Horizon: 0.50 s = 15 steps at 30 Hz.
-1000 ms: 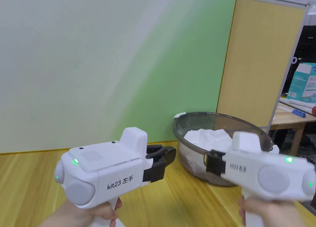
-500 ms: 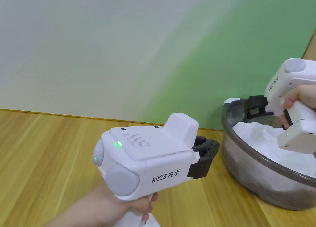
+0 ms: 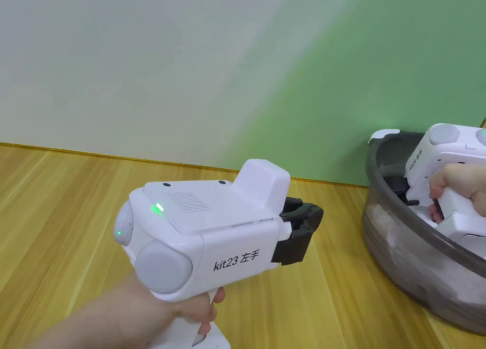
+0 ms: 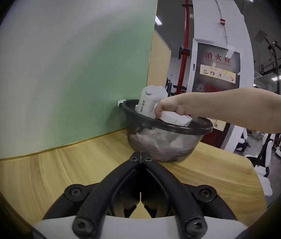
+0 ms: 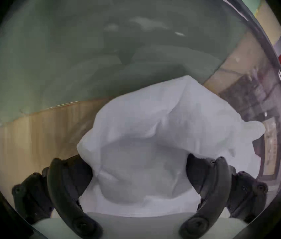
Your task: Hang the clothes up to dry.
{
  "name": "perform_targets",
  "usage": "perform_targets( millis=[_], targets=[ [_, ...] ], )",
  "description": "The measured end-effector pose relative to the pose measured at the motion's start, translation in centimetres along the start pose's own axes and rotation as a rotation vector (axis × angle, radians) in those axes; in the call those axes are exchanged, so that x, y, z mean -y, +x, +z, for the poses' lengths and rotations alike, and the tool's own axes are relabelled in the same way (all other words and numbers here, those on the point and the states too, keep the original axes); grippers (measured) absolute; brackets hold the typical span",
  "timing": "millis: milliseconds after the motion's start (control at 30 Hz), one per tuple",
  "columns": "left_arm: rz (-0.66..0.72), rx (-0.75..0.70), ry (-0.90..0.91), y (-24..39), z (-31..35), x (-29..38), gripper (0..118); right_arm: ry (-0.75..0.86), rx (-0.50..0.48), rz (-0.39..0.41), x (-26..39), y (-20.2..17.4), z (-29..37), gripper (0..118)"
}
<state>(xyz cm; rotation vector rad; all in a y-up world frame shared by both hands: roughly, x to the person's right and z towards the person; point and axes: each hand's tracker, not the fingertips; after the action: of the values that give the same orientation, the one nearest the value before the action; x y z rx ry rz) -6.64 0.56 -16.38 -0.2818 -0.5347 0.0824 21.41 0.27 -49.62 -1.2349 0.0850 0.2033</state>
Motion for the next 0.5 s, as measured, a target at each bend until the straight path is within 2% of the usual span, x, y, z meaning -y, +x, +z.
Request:
perform_targets(
  millis=[33,67,100,133,167,233,333,500],
  targets=[
    [0.002,-0.005,0.003,0.0,0.0,0.0,0,0.012,-0.012,0.008,0.2,-0.1,0.4,105],
    [0.005,-0.007,0.003,0.0,0.0,-0.1,0,0.033,-0.116,-0.007,0.2,-0.1,1.2,92],
    [0.007,-0.006,0.005,0.1,0.1,-0.1,0,0.052,-0.113,0.006,0.2,-0.3,1.6,67],
    [0.01,-0.009,0.006,0.2,0.1,-0.2,0,0.064,-0.06,0.032,0.4,-0.7,1.8,32],
    [0.016,-0.013,0.005,0.4,0.2,-0.3,0,0.048,0.002,0.096,0.9,-1.4,1.8,15],
    [0.027,-0.025,0.016,0.5,0.4,-0.5,0,0.073,0.021,0.131,1.5,-1.9,1.8,15],
    [0.008,-0.025,0.002,1.1,0.9,-0.8,0,0.13,-0.012,0.064,2.2,-1.5,2.5,15],
    [-0.016,-0.048,0.018,2.4,2.5,-2.0,0,0.371,0.053,-0.015,3.3,0.9,9.7,15]
  ],
)
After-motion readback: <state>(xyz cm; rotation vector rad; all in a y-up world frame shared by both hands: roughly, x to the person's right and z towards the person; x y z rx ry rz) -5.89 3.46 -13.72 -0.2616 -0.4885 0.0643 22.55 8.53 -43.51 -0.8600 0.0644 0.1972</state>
